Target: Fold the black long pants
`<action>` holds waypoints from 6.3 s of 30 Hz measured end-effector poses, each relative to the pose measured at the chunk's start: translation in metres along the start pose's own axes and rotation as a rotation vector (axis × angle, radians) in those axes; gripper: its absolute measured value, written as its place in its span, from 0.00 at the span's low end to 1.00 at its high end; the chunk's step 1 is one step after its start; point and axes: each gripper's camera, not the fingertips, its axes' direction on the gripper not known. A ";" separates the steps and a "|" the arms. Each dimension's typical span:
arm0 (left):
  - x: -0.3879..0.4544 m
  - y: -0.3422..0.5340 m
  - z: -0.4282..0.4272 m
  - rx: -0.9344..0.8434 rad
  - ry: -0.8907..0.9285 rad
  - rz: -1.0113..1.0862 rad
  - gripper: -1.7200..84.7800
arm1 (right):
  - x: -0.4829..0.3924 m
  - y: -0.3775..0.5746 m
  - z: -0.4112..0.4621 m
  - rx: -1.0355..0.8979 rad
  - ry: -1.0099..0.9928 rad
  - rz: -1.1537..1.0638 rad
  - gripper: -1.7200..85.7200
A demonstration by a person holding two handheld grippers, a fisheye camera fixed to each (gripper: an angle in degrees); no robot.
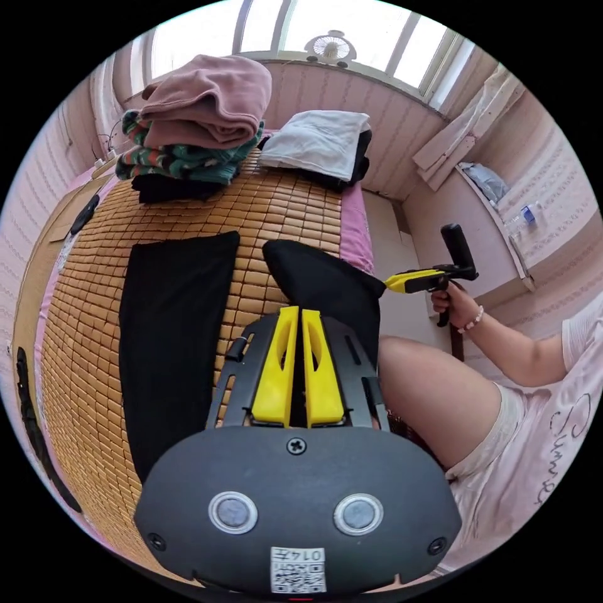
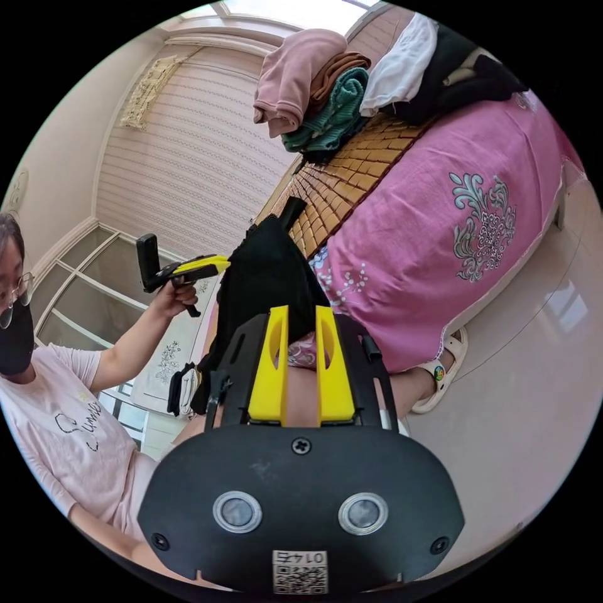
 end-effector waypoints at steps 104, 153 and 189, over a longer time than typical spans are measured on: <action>0.244 1.106 -0.371 0.887 -0.033 -1.857 0.14 | -0.139 0.080 0.133 0.098 0.269 0.275 0.03; -0.002 0.833 -0.428 0.644 -0.379 -1.443 0.05 | -0.351 -0.122 0.237 -0.229 0.271 -0.156 0.03; 0.056 0.565 -0.346 0.035 -0.429 -0.678 0.10 | -0.425 -0.022 0.254 -0.368 0.912 -0.482 0.12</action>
